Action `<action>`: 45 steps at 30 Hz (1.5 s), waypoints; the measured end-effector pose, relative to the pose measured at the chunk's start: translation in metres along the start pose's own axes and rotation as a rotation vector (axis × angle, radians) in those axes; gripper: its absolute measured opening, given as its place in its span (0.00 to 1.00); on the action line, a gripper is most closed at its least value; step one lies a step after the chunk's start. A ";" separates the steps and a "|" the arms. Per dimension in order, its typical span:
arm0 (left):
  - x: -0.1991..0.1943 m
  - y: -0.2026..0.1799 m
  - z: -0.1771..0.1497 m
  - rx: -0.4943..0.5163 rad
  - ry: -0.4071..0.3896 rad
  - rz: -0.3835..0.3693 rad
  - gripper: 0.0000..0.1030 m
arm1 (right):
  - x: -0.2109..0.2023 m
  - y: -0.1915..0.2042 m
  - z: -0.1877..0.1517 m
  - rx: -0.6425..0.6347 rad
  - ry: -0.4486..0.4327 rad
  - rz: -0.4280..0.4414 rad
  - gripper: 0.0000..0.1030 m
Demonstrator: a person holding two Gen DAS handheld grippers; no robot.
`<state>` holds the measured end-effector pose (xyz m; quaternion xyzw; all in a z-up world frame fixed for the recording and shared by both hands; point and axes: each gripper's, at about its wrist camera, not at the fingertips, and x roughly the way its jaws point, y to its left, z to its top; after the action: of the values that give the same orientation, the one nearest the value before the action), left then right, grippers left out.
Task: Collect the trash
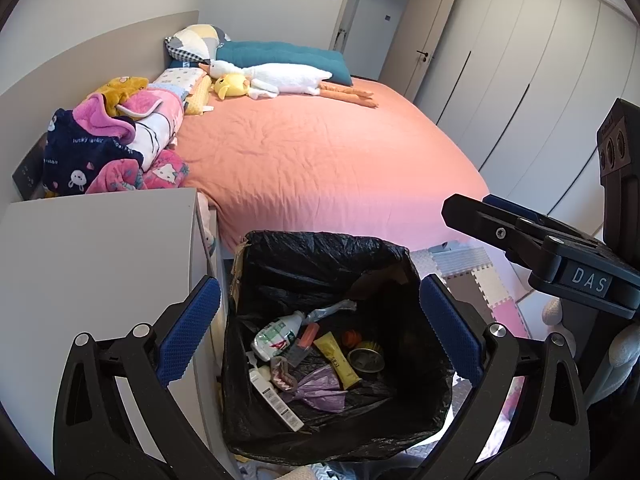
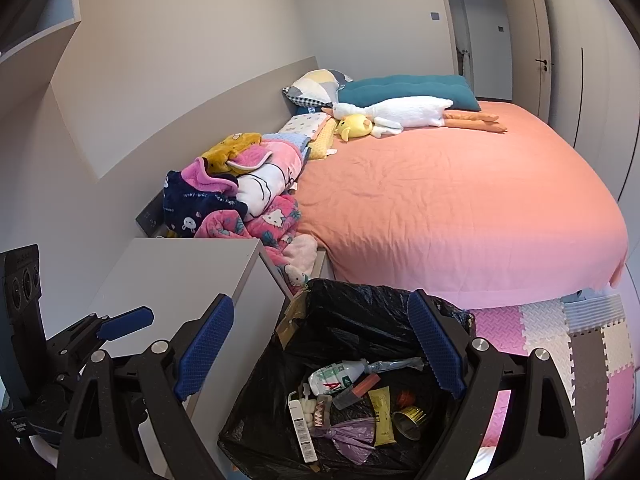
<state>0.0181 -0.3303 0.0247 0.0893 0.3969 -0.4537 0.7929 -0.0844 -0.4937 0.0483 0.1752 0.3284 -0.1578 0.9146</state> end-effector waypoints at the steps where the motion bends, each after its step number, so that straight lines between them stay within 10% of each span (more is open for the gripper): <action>1: 0.000 0.000 0.000 0.002 0.004 0.000 0.94 | 0.000 0.000 0.000 0.000 0.001 0.001 0.86; 45: 0.004 0.003 -0.001 -0.033 0.037 0.029 0.94 | 0.003 0.006 -0.001 -0.021 0.002 0.007 0.86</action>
<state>0.0213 -0.3308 0.0207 0.0902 0.4175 -0.4340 0.7932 -0.0804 -0.4881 0.0469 0.1667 0.3306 -0.1508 0.9166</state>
